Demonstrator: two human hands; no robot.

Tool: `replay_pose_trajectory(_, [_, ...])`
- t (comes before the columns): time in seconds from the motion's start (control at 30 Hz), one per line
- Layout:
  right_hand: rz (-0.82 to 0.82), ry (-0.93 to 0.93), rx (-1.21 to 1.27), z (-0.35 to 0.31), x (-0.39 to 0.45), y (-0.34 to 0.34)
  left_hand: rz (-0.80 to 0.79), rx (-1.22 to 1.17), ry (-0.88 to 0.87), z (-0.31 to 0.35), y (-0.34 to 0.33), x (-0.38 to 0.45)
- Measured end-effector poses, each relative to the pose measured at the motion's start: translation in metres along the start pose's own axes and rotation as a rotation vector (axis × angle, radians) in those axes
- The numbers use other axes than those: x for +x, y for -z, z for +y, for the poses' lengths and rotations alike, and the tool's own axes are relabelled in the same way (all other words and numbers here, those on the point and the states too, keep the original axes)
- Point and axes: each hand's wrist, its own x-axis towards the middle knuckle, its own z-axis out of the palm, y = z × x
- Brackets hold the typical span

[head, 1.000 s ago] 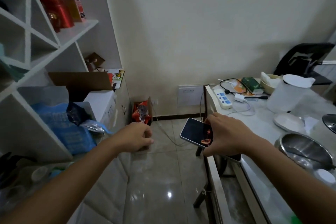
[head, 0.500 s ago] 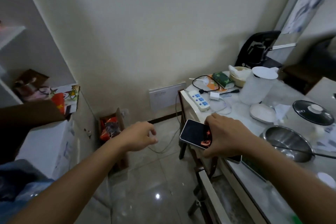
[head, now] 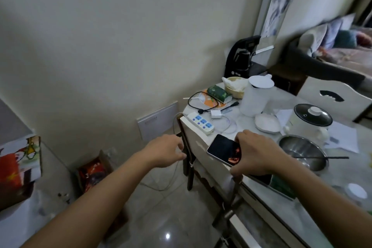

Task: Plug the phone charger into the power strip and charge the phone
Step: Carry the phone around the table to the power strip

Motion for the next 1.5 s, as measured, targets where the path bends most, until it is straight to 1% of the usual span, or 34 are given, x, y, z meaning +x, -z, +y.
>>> replay_pose_trajectory(0.1, [0.005,-0.035,0.011,0.032,0.031,-0.006,-0.021,-0.004,-0.007,0.006,0.002,0.042])
replay_pose_trajectory(0.23, [0.005,-0.103,0.049,0.081,0.078,-0.015,0.007,-0.006,0.01,0.015,0.004,0.102])
replay_pose_trajectory(0.33, [0.007,-0.164,0.077,0.11,0.106,-0.028,-0.041,0.028,0.007,0.019,0.002,0.143])
replay_pose_trajectory(0.47, [-0.004,-0.266,0.106,0.132,0.134,-0.042,-0.095,0.062,-0.045,0.02,0.0,0.192])
replay_pose_trajectory(0.57, [-0.074,-0.349,0.177,0.137,0.15,-0.052,-0.147,0.068,-0.077,0.014,0.001,0.225])
replay_pose_trajectory(0.67, [-0.112,-0.467,0.206,0.134,0.16,-0.057,-0.186,0.094,-0.159,-0.001,0.002,0.255])
replay_pose_trajectory(0.77, [-0.083,-0.598,0.21,0.125,0.167,-0.061,-0.21,0.162,-0.231,-0.016,0.005,0.28])
replay_pose_trajectory(0.87, [-0.055,-0.695,0.23,0.114,0.173,-0.059,-0.19,0.217,-0.307,-0.022,0.01,0.299])
replay_pose_trajectory(0.97, [-0.015,-0.803,0.238,0.104,0.179,-0.057,-0.188,0.189,-0.358,-0.022,0.018,0.315])
replay_pose_trajectory(1.07, [0.001,-0.868,0.244,0.101,0.186,-0.058,-0.206,0.14,-0.402,-0.02,0.021,0.329])
replay_pose_trajectory(1.17, [0.021,-0.944,0.277,0.105,0.196,-0.064,-0.24,0.124,-0.436,-0.017,0.017,0.343])
replay_pose_trajectory(1.27, [0.007,-1.006,0.326,0.114,0.207,-0.076,-0.266,0.119,-0.453,-0.01,0.007,0.356])
replay_pose_trajectory(1.5, [-0.023,-1.11,0.495,0.151,0.242,-0.129,-0.397,0.144,-0.452,0.017,-0.03,0.384])
